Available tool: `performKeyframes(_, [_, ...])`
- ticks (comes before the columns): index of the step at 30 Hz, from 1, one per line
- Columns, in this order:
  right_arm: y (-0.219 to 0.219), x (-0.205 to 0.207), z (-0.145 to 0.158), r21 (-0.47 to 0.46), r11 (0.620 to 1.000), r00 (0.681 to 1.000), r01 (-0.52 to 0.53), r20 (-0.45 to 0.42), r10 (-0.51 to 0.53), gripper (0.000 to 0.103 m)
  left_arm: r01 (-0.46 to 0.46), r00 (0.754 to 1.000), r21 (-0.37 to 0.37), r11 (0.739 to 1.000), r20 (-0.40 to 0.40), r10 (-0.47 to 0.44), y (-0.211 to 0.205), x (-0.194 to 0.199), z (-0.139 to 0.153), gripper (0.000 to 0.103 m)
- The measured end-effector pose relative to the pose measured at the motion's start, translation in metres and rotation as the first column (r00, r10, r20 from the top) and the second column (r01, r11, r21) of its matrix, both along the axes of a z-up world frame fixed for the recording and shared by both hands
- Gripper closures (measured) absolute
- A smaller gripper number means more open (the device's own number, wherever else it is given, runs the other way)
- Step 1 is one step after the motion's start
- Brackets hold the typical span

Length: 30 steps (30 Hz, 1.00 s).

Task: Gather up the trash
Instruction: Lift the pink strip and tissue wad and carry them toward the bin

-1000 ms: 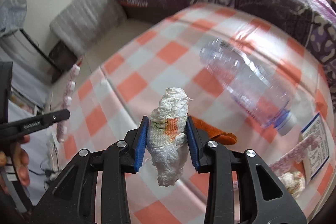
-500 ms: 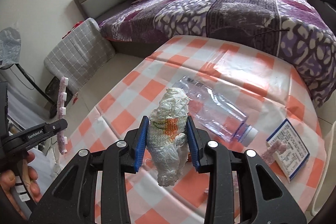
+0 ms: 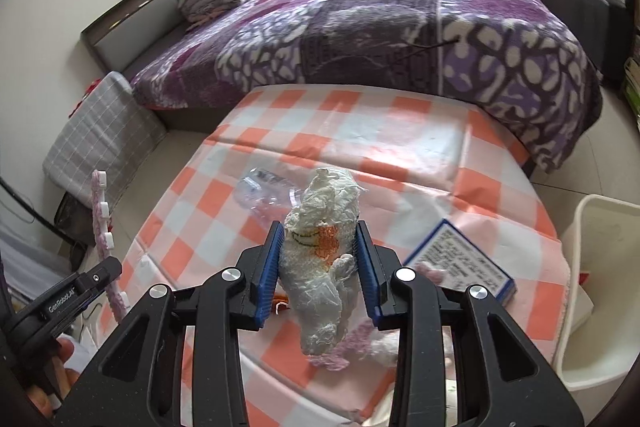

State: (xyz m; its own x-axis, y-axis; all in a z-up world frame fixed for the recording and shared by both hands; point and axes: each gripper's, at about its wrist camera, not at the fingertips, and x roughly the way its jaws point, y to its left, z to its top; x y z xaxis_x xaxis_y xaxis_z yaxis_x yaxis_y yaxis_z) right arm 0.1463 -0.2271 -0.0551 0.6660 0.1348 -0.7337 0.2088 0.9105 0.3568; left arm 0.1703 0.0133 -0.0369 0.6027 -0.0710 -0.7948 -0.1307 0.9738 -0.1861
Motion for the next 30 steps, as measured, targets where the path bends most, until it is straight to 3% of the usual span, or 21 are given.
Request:
performKeyframes(18, [-0.091, -0.03, 0.004, 0.026, 0.973, 0.973, 0.229, -0.045, -0.228, 0.069, 0.172, 0.985, 0.016, 0.985, 0.008, -0.172, -0.086, -0.011, 0.002, 0.075])
performKeyframes(22, [-0.116, -0.041, 0.005, 0.037, 0.954, 0.954, 0.297, -0.057, -0.295, 0.068, 0.228, 0.974, 0.021, 0.974, 0.004, -0.228, -0.109, -0.016, -0.001, 0.075])
performKeyframes(30, [-0.177, -0.07, -0.003, 0.084, 0.885, 0.886, 0.458, -0.122, -0.447, 0.067, 0.352, 0.936, 0.008, 0.936, -0.012, -0.352, -0.154, -0.029, -0.007, 0.075])
